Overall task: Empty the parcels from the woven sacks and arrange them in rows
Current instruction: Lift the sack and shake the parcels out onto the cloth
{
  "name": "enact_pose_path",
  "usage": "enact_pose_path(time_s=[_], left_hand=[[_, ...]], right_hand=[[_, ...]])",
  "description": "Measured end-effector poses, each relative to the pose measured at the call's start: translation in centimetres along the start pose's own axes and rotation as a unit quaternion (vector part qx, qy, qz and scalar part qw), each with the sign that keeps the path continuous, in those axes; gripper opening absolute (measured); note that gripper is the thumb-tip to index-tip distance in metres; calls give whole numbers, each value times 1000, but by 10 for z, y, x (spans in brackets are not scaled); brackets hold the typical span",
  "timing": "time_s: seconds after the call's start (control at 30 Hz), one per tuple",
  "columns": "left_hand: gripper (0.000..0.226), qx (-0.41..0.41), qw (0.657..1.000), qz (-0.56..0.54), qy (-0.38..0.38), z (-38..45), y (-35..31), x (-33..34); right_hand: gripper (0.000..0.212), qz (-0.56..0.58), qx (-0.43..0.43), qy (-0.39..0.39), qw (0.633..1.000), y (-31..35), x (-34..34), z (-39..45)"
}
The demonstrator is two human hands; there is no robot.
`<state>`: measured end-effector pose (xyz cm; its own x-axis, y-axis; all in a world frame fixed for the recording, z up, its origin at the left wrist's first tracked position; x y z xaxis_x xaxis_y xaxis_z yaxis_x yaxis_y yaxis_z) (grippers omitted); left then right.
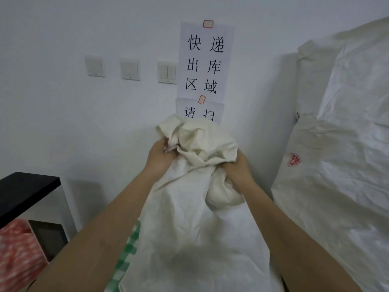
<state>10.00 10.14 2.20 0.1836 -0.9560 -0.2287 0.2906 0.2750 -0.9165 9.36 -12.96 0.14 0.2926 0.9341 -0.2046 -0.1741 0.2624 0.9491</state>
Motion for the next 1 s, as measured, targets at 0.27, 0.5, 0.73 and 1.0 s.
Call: enact_pose_path(time_s=[0.27,0.5,0.73,1.0], left_hand=[[22,11,979,-201,17,14,-48,-5],[25,1,983,-185,-16,13,-62,-10],[22,41,989,-137,-30,17,-103,-22],[23,65,970,-231,-32,22,-148,-42]], right_hand=[[42,-102,-49,-15,993,64,-1,21],[34,-142,-29,-15,989,74,-7,16],[41,-113,-68,-52,990,106,-18,6],[47,-29,-141,-90,986,148,-19,-5]])
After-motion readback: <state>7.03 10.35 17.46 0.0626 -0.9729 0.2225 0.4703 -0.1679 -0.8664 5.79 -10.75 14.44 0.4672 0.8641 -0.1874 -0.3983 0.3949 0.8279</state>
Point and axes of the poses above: each hand's wrist, its own z-axis towards the middle knuckle, its own x-axis out of the palm, y = z × x, the point moved 3 cm from there along z, towards the middle knuckle, and after that the axes turned 3 degrees about x, right-handed, at the moved point
